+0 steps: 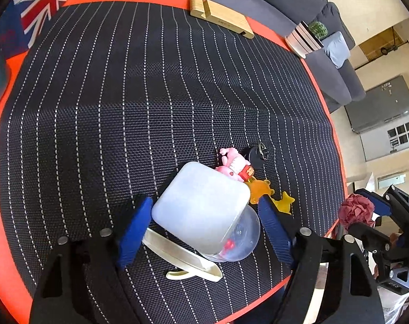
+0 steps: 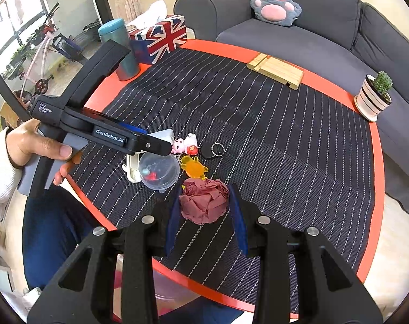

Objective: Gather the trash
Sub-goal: 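Lift the pink paper with the right gripper while the left gripper grasps the white square container, then carry the pink paper and white container over the trash bin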

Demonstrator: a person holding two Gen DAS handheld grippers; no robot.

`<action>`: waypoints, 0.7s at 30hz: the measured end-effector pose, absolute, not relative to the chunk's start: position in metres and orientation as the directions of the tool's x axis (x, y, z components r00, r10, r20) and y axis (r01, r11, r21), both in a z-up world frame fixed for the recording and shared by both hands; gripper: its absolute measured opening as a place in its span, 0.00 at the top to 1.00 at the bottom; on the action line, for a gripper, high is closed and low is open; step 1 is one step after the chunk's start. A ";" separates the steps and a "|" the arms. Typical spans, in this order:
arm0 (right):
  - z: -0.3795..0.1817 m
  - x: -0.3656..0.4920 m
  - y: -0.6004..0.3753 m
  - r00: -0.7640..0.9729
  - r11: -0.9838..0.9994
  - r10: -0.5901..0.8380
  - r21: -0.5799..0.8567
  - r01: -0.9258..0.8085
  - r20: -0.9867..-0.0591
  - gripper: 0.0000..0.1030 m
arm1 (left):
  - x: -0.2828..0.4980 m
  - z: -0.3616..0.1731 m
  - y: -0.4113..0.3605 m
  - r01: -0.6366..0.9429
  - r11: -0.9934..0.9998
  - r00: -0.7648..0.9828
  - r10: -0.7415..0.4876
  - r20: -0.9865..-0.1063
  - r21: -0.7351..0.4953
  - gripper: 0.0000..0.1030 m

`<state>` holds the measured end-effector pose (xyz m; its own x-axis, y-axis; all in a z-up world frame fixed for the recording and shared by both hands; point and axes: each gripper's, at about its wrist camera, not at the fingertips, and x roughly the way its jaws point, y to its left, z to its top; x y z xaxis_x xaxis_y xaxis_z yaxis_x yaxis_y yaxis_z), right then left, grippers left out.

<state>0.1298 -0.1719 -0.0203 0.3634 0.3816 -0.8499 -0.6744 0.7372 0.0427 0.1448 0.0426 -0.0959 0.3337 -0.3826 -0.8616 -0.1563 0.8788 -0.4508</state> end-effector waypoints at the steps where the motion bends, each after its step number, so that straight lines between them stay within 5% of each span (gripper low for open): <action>1: -0.020 0.130 -0.172 0.363 0.737 0.382 0.043 -0.674 -0.850 0.66 | 0.145 -0.096 0.043 -0.157 0.879 0.334 -0.381 -0.862 -0.450 0.36; 21: -0.016 0.122 -0.169 0.384 0.734 0.401 0.042 -0.677 -0.832 0.66 | 0.117 -0.049 0.037 -0.043 0.941 0.468 -0.277 -0.839 -0.335 0.39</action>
